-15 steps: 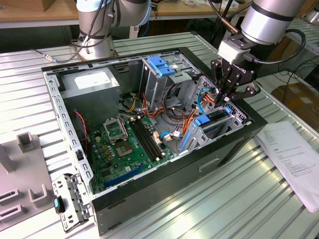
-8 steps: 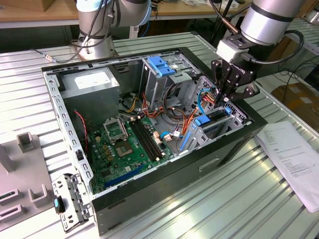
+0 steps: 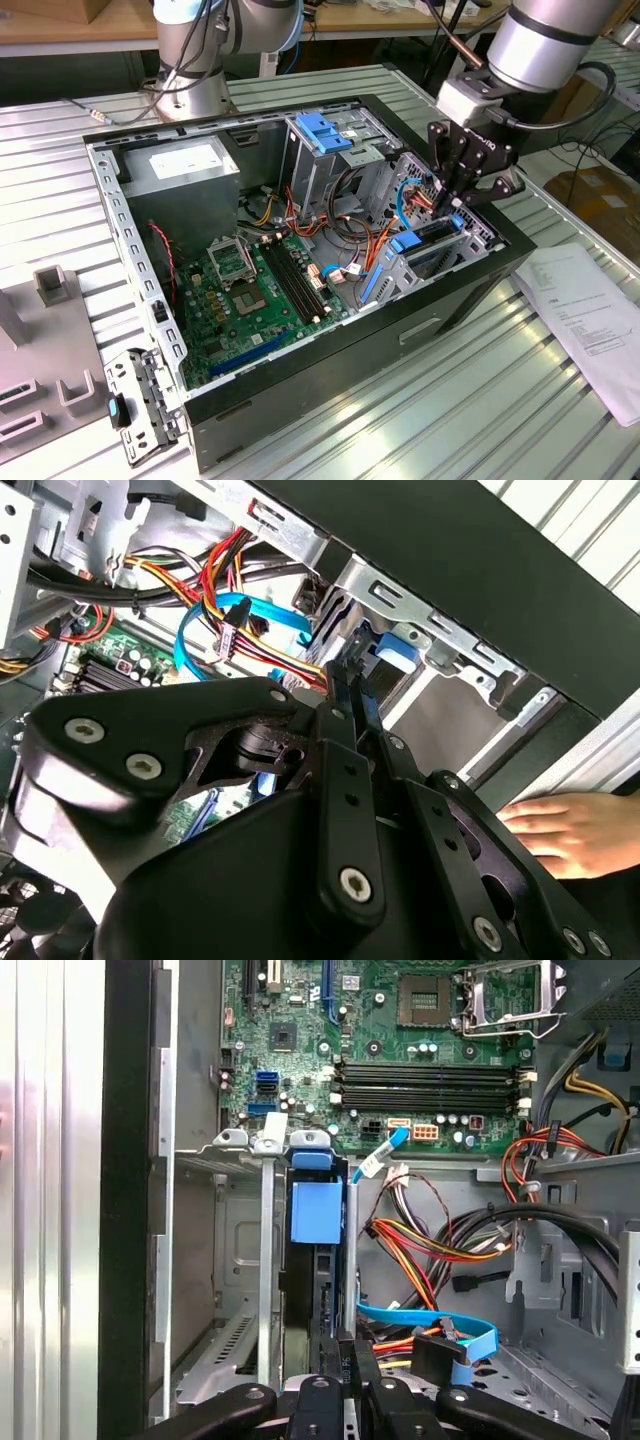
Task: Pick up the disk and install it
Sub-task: 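Insert the first disk wire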
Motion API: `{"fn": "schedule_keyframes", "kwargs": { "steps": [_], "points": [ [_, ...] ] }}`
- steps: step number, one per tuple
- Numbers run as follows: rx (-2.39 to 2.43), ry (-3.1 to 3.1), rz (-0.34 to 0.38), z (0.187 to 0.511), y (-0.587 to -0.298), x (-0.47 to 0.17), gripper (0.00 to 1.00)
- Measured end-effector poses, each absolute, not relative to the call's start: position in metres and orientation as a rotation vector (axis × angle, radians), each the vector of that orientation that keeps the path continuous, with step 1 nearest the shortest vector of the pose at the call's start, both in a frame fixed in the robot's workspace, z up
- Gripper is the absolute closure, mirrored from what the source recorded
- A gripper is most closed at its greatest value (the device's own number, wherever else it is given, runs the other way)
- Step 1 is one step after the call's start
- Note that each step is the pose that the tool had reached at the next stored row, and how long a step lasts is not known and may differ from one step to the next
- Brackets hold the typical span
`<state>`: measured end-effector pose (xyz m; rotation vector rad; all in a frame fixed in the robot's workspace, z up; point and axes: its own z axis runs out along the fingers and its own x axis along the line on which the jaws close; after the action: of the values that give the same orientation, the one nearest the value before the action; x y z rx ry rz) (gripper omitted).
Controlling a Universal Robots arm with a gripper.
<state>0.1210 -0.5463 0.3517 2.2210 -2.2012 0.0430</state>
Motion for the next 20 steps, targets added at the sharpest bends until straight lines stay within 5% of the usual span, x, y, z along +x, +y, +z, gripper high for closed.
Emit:
{"fn": "schedule_keyframes", "kwargs": {
  "steps": [20],
  "points": [
    [2.211, -2.221, 0.032, 0.3469, -0.5550, 0.1193, 0.84]
  ]
}}
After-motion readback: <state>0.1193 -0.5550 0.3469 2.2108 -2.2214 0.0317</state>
